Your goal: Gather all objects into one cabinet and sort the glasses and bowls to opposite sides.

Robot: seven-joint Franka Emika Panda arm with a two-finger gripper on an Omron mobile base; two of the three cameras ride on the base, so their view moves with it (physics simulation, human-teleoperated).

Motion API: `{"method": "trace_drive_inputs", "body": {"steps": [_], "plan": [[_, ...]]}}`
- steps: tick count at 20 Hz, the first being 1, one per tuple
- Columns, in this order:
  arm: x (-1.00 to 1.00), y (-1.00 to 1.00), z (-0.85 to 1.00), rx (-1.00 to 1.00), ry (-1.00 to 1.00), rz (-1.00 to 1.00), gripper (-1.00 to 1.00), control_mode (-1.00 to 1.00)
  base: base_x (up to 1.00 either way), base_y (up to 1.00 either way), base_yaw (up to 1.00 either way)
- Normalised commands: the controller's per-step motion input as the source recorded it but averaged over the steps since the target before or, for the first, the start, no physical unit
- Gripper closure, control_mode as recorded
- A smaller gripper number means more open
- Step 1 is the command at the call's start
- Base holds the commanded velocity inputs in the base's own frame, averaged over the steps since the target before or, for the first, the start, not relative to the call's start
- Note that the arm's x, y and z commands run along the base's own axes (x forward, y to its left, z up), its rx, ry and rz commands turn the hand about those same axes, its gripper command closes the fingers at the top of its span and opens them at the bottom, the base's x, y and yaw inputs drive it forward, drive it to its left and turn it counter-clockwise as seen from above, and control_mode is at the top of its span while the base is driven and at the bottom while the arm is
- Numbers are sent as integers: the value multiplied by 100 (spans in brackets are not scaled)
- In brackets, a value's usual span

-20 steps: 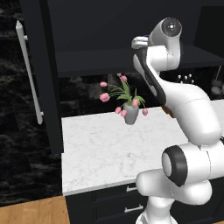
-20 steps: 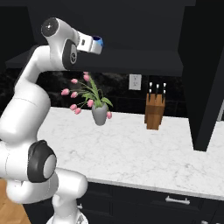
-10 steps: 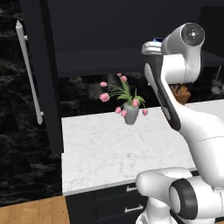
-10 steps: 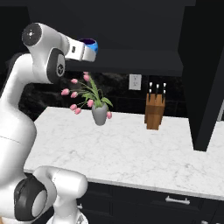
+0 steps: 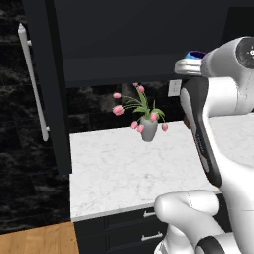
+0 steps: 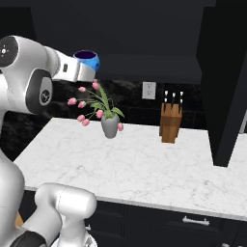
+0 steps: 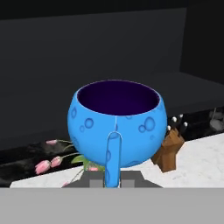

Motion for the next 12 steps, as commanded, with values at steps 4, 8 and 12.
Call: {"method": "trace_drive_inputs", "body": {"steps": [4, 8, 12], "plan": [[-67, 0, 8, 0, 4, 0, 100, -100, 0, 0, 0], [-67, 0, 0, -1, 3, 0, 100, -100, 0, 0, 0], [-57, -1, 0, 0, 1, 0, 100, -100, 0, 0, 0]]}}
